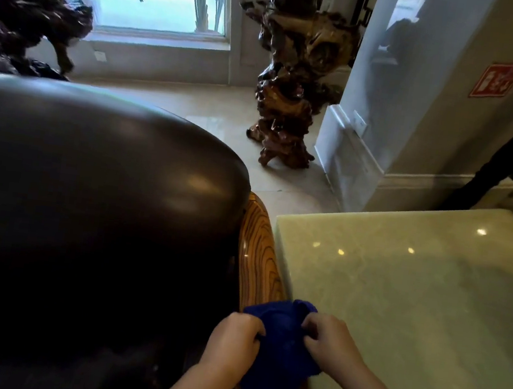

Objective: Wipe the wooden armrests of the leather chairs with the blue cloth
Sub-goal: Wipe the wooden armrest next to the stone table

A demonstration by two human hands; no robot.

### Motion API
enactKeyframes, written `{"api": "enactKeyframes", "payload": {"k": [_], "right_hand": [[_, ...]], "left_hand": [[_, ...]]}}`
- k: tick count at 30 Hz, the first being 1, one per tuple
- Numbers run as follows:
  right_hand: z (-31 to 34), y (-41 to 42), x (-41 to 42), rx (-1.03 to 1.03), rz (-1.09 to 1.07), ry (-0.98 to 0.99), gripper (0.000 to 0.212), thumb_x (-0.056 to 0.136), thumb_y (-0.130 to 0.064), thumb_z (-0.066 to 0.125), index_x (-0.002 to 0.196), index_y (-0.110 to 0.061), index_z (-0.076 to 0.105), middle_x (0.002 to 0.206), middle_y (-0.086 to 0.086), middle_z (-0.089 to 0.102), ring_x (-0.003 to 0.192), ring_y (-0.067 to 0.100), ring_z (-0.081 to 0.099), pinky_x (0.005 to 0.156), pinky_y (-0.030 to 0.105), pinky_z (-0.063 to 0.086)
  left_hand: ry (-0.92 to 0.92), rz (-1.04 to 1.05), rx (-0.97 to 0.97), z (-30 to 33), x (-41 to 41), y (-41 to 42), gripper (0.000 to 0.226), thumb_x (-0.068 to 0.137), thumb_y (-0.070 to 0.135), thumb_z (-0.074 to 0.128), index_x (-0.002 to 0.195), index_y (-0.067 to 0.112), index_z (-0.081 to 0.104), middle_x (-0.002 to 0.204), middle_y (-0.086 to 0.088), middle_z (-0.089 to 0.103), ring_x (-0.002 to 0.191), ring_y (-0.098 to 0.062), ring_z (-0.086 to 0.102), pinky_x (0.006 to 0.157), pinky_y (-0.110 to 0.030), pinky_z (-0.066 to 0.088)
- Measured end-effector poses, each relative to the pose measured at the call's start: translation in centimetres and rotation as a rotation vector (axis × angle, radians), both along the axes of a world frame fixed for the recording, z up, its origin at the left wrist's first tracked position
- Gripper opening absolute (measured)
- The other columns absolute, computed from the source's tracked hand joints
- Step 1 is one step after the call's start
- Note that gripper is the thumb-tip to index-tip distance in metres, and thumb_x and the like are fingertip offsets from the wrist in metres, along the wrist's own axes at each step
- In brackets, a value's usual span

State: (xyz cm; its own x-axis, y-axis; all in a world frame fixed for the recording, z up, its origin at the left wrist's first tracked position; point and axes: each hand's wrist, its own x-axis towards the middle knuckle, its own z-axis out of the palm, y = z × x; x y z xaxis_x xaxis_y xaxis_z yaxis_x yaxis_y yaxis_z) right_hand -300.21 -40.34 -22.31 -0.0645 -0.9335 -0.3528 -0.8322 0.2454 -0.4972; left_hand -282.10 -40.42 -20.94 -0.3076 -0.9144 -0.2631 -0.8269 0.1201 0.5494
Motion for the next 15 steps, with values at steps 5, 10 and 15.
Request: {"api": "enactKeyframes", "payload": {"k": [5,10,15], "right_hand": [[5.7,1.3,0.5,0.002,0.082,0.028,0.015,0.074,-0.011,0.056,0.081,-0.022,0.064,0.085,0.000,0.067,0.080,0.015,0.062,0.068,0.024,0.047],[15.2,1.1,2.1,-0.090,0.156,0.011,0.016,0.074,-0.014,0.059,0.070,-0.029,0.060,0.064,-0.011,0.057,0.064,0.007,0.057,0.059,0.020,0.042],[26.6,2.1,5.7,-0.259,0.275,-0.027,0.010,0.071,-0.013,0.063,0.076,-0.019,0.069,0.069,-0.008,0.059,0.064,0.006,0.055,0.053,0.010,0.037]], "left_hand": [[0.013,0.106,0.060,4.5,3.1,1.5,0.020,0.084,0.016,0.059,0.098,0.028,0.068,0.098,0.011,0.066,0.085,-0.001,0.061,0.080,-0.019,0.053],[0.078,0.182,-0.017,13.6,6.5,1.7,0.020,0.078,0.016,0.065,0.077,0.037,0.065,0.079,0.009,0.065,0.073,-0.002,0.063,0.063,-0.017,0.053],[0.122,0.280,-0.138,24.6,11.1,4.0,0.029,0.070,0.011,0.065,0.059,0.037,0.061,0.073,0.009,0.066,0.072,-0.005,0.064,0.064,-0.016,0.050]]}}
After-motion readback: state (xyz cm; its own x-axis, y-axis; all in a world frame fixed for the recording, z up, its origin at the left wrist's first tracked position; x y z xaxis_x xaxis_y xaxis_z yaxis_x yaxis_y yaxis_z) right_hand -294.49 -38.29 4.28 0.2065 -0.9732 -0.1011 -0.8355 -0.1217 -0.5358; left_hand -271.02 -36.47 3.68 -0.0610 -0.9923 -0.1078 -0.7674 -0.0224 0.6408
